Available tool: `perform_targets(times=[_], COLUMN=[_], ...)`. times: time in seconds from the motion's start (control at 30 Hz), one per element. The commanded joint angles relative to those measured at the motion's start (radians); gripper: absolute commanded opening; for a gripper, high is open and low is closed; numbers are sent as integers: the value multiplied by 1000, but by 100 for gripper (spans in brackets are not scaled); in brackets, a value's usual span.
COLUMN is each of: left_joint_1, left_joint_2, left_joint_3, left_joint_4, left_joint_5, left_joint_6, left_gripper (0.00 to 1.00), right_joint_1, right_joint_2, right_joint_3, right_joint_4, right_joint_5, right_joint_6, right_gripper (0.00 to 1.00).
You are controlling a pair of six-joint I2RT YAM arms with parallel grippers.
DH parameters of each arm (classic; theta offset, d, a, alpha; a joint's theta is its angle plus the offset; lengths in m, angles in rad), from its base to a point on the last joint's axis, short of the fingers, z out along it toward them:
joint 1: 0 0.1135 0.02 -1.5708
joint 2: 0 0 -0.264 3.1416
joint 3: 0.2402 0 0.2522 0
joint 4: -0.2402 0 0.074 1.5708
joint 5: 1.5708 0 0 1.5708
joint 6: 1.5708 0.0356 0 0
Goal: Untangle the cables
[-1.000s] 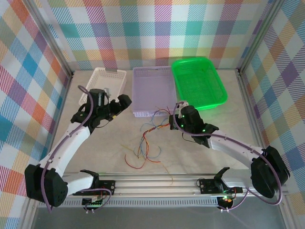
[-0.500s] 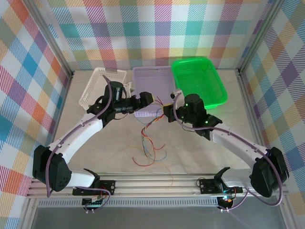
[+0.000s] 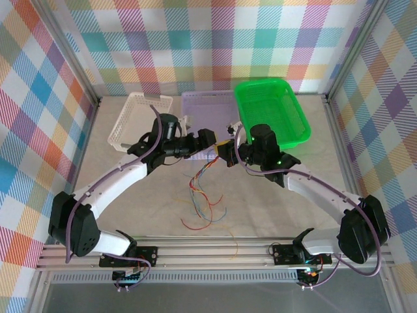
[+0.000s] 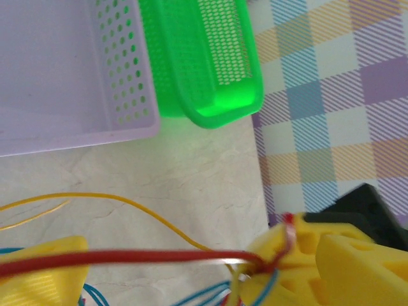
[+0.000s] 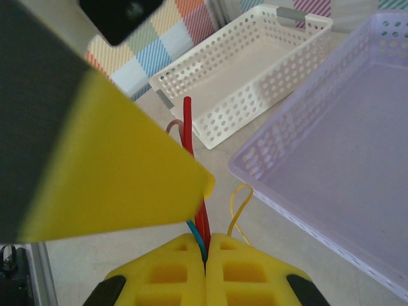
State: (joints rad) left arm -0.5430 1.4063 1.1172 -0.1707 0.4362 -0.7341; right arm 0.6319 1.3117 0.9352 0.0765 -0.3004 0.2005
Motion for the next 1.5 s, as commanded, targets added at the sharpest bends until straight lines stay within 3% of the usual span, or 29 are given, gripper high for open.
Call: perform_targets(times=[0.0,0.23,0.73,1.03,1.17,1.3,1.47], left_joint_1=[-10,-14,-19,-18,-18,-18,-20], left_joint_2=[20,4,-28,-56,-56,-77,-115], left_joint_3=[30,7,-38,-43,-29,22,54], left_joint_4=[-39,-1,80,56,22,-116,-275], left_joint_5=[-45,-102,-114,-155,-148,-181,-254], left_joint_6=[-37,-91,-168,-160,-150,-79,-62], left_gripper=[89,84,53,42,42,66,80], right_joint_1=[-2,-1,1,2,2,2,2], right_joint_2=[6,25,53,50,46,40,50], right_joint_3=[1,-1,-6,-16,-19,-15,-3], right_joint_4=[68,78,97,90,78,47,40], right_joint_5=[-50,-89,-132,-131,-105,-50,-31], right_joint_6=[-9,-6,-1,-7,-11,-22,-18], right_gripper=[0,0,0,0,0,0,0])
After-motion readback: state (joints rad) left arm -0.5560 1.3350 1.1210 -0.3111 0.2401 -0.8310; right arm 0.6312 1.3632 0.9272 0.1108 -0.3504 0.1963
